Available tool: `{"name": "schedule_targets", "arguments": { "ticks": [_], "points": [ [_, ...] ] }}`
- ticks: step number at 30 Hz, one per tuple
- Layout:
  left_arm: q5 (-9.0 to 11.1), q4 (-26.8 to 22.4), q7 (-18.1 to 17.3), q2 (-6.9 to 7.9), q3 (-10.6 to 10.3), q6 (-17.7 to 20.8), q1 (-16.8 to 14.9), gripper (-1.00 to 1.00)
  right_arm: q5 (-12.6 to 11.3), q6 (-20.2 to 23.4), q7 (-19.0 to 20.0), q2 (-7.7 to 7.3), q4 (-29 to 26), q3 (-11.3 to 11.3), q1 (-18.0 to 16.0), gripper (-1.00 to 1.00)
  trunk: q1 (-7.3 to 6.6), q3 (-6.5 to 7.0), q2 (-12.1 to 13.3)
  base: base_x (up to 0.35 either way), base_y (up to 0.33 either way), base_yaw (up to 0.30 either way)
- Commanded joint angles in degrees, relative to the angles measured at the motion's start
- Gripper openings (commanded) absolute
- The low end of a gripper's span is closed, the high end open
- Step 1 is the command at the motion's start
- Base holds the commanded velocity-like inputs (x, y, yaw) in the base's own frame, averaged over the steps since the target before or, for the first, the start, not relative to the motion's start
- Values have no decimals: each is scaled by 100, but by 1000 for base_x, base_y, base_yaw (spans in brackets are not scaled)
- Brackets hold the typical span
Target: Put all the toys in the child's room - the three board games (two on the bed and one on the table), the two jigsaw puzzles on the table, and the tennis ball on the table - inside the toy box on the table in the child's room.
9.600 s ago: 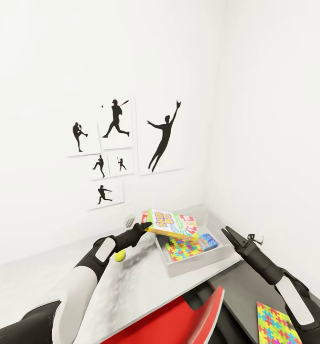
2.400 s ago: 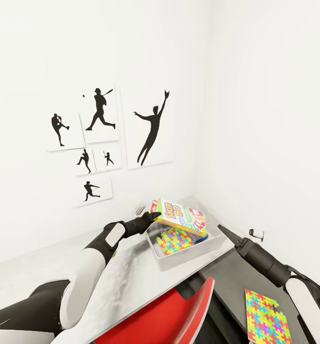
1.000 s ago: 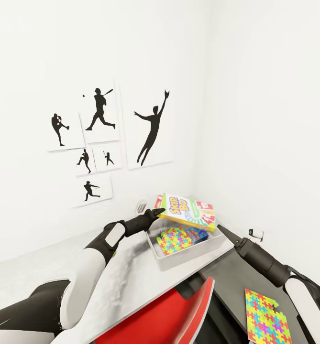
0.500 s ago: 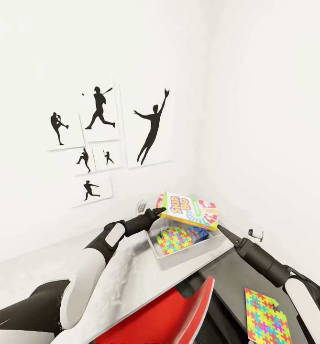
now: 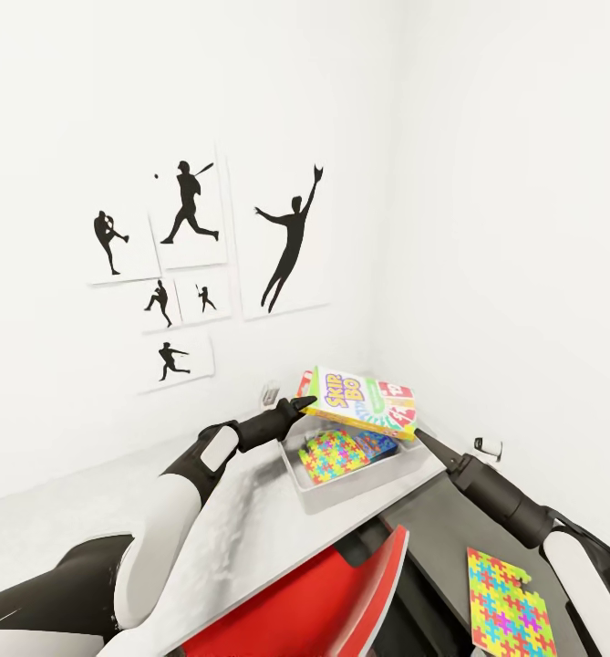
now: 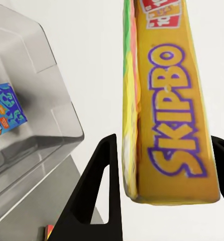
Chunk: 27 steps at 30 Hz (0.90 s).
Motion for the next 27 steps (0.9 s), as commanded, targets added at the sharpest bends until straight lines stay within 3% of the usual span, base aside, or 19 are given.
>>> {"name": "schedule_targets", "arguments": {
  "ticks": [1,14,27],
  "points": [
    [18,0,-4,-3,27,41,-6,-100,-41,44,0,-1,0,-3,-4,100,4,-14,-14,0,0,0],
    [18,0,-3,-3,23,47,-6,-100,-41,81,26,-9,-8,-12,-5,100,4,-23,-14,0,0,0],
    [11,0,-3,-3,27,37,-6,-100,-41,86,17,-10,-9,-6,-5,100,4,-133,-14,0,0,0]
  ]
}}
